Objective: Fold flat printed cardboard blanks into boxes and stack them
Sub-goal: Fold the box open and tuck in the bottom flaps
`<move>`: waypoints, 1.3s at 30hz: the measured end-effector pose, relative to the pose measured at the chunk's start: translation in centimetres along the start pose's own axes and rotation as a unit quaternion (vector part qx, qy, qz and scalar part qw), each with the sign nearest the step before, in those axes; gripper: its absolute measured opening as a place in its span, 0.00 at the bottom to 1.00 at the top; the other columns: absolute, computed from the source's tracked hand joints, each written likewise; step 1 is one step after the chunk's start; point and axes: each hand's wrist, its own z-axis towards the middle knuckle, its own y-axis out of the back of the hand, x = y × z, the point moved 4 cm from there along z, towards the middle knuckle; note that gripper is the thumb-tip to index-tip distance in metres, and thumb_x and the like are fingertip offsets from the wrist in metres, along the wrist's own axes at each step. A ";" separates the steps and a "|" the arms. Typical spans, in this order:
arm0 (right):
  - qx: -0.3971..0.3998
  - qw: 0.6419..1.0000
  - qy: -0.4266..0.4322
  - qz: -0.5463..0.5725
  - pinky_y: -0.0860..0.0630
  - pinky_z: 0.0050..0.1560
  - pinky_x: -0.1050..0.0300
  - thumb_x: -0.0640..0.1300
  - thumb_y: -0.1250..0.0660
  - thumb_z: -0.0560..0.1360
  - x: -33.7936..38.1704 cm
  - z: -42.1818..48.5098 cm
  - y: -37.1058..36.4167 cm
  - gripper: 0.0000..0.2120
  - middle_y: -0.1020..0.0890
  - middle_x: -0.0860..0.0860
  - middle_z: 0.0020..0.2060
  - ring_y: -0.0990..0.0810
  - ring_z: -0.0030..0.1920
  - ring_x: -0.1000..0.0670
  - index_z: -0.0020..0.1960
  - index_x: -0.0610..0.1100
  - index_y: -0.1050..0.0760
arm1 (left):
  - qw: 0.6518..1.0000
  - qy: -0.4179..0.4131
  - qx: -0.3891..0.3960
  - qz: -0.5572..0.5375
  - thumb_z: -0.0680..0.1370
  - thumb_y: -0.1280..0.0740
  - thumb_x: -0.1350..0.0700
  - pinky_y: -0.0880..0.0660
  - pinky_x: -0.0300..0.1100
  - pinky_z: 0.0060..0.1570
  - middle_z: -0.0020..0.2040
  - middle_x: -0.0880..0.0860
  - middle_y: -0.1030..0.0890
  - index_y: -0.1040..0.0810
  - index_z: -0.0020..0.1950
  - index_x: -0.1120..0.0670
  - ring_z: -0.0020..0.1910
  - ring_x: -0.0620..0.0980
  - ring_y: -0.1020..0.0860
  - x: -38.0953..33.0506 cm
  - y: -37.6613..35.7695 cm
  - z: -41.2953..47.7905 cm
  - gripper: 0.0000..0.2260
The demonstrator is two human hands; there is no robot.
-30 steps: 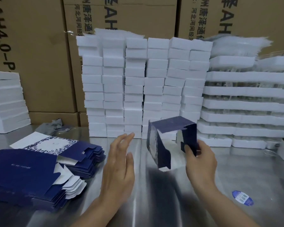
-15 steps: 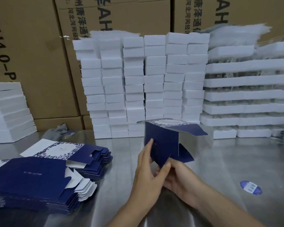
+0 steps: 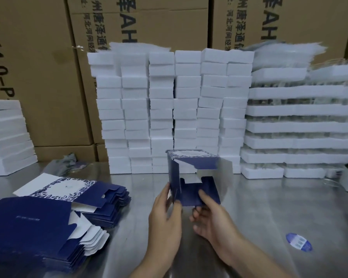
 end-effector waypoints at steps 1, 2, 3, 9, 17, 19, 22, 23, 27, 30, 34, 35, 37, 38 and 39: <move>-0.013 1.000 0.013 -0.009 0.28 0.31 0.58 0.55 0.27 0.77 0.1 0.1 0.1 0.18 0.24 0.46 0.32 0.22 0.32 0.49 0.36 0.44 0.24 | 1.000 0.022 0.000 -0.018 0.85 0.36 0.62 0.24 0.54 0.71 0.71 0.46 0.20 0.27 0.74 0.43 0.67 0.45 0.19 0.2 -0.1 0.0 0.21; -0.023 0.999 0.025 -0.016 0.29 0.30 0.58 0.52 0.29 0.79 0.1 0.2 0.3 0.18 0.24 0.46 0.31 0.23 0.31 0.49 0.35 0.44 0.26 | 0.999 0.043 0.000 -0.031 0.85 0.36 0.62 0.24 0.55 0.71 0.72 0.48 0.20 0.28 0.76 0.45 0.67 0.47 0.19 0.4 -0.1 0.1 0.21; -0.031 0.999 0.036 -0.022 0.30 0.29 0.59 0.49 0.31 0.81 0.2 0.4 0.4 0.18 0.25 0.45 0.31 0.24 0.30 0.49 0.35 0.44 0.27 | 0.997 0.062 0.002 -0.041 0.85 0.35 0.61 0.24 0.56 0.70 0.73 0.49 0.21 0.29 0.78 0.47 0.67 0.47 0.19 0.6 -0.3 0.2 0.22; -0.055 0.996 0.055 -0.044 0.33 0.28 0.59 0.45 0.34 0.83 0.4 1.2 0.7 0.18 0.25 0.46 0.30 0.24 0.31 0.50 0.35 0.44 0.28 | 0.987 0.144 0.064 -0.033 0.86 0.36 0.50 0.21 0.51 0.66 0.65 0.46 0.16 0.20 0.71 0.48 0.61 0.41 0.17 0.7 -1.0 0.5 0.14; -0.006 0.986 0.071 -0.151 0.28 0.34 0.59 0.56 0.31 0.81 0.2 0.8 -0.2 0.23 0.21 0.47 0.32 0.20 0.33 0.51 0.28 0.50 0.24 | 0.978 0.183 0.100 -0.021 0.89 0.45 0.46 0.18 0.43 0.56 0.49 0.61 0.12 0.11 0.41 0.52 0.50 0.55 0.12 1.2 -1.6 0.9 0.28; -0.004 0.985 0.077 -0.155 0.29 0.35 0.58 0.59 0.30 0.80 0.4 0.6 -0.2 0.23 0.23 0.47 0.31 0.21 0.33 0.50 0.29 0.50 0.26 | 0.977 0.193 0.079 -0.034 0.88 0.45 0.49 0.17 0.39 0.47 0.46 0.58 0.11 0.11 0.42 0.51 0.43 0.47 0.13 1.7 -1.4 1.1 0.26; -0.036 0.992 0.071 -0.103 0.33 0.29 0.60 0.57 0.32 0.82 0.4 0.7 0.4 0.25 0.27 0.49 0.28 0.25 0.29 0.51 0.28 0.50 0.29 | 0.974 0.213 0.051 -0.049 0.89 0.46 0.51 0.17 0.43 0.52 0.52 0.50 0.11 0.15 0.56 0.49 0.52 0.43 0.14 2.3 -1.0 1.4 0.18; -0.044 0.992 0.073 -0.090 0.34 0.27 0.61 0.55 0.34 0.83 0.3 0.8 0.5 0.25 0.28 0.49 0.27 0.26 0.27 0.51 0.28 0.50 0.30 | 0.973 0.219 0.046 -0.053 0.89 0.46 0.51 0.17 0.44 0.53 0.53 0.50 0.12 0.17 0.58 0.49 0.54 0.43 0.14 2.4 -1.0 1.6 0.17; -0.052 0.986 0.100 -0.122 0.35 0.25 0.62 0.48 0.39 0.84 -0.2 1.0 0.2 0.24 0.30 0.49 0.27 0.29 0.26 0.51 0.30 0.49 0.32 | 0.967 0.246 0.024 -0.066 0.88 0.44 0.45 0.18 0.52 0.61 0.50 0.53 0.11 0.16 0.57 0.54 0.51 0.47 0.13 2.4 -0.5 1.6 0.19; -0.051 0.986 0.104 -0.121 0.35 0.24 0.63 0.47 0.39 0.84 -0.3 0.8 0.3 0.22 0.30 0.50 0.26 0.29 0.26 0.52 0.30 0.49 0.33 | 0.969 0.235 0.040 -0.072 0.87 0.43 0.42 0.18 0.52 0.60 0.52 0.53 0.11 0.14 0.56 0.53 0.50 0.46 0.12 1.7 -0.5 1.3 0.21; -0.049 0.987 0.101 -0.114 0.35 0.24 0.63 0.48 0.38 0.84 -0.2 0.7 0.4 0.22 0.31 0.50 0.27 0.31 0.26 0.52 0.31 0.49 0.32 | 0.969 0.237 0.043 -0.057 0.89 0.45 0.44 0.20 0.54 0.65 0.52 0.53 0.11 0.15 0.62 0.53 0.55 0.50 0.13 1.3 -0.6 0.9 0.22; -0.046 0.987 0.104 -0.116 0.35 0.24 0.63 0.48 0.37 0.83 -0.2 0.7 0.3 0.23 0.31 0.50 0.27 0.31 0.26 0.51 0.30 0.49 0.32 | 0.970 0.237 0.038 -0.052 0.89 0.46 0.45 0.20 0.54 0.66 0.53 0.54 0.11 0.16 0.64 0.53 0.56 0.51 0.14 1.4 -0.5 0.9 0.21; -0.040 0.985 0.112 -0.123 0.34 0.25 0.62 0.50 0.35 0.83 -0.1 0.7 0.0 0.25 0.30 0.50 0.27 0.30 0.26 0.51 0.27 0.51 0.30 | 0.972 0.227 0.033 -0.043 0.89 0.48 0.48 0.19 0.54 0.64 0.54 0.55 0.11 0.18 0.66 0.55 0.58 0.51 0.14 1.6 -0.4 1.0 0.21; -0.038 0.984 0.115 -0.128 0.34 0.26 0.62 0.51 0.34 0.83 0.0 0.7 0.0 0.25 0.29 0.50 0.27 0.29 0.26 0.51 0.27 0.51 0.29 | 0.974 0.222 0.032 -0.043 0.89 0.49 0.49 0.18 0.53 0.63 0.55 0.57 0.12 0.18 0.67 0.56 0.59 0.51 0.14 1.6 -0.4 1.0 0.21; -0.037 0.984 0.116 -0.133 0.34 0.26 0.62 0.52 0.33 0.82 0.0 0.7 -0.1 0.24 0.28 0.50 0.27 0.28 0.26 0.51 0.27 0.51 0.28 | 0.974 0.220 0.031 -0.046 0.89 0.49 0.50 0.18 0.53 0.63 0.56 0.57 0.12 0.18 0.67 0.57 0.59 0.52 0.15 1.7 -0.4 1.1 0.22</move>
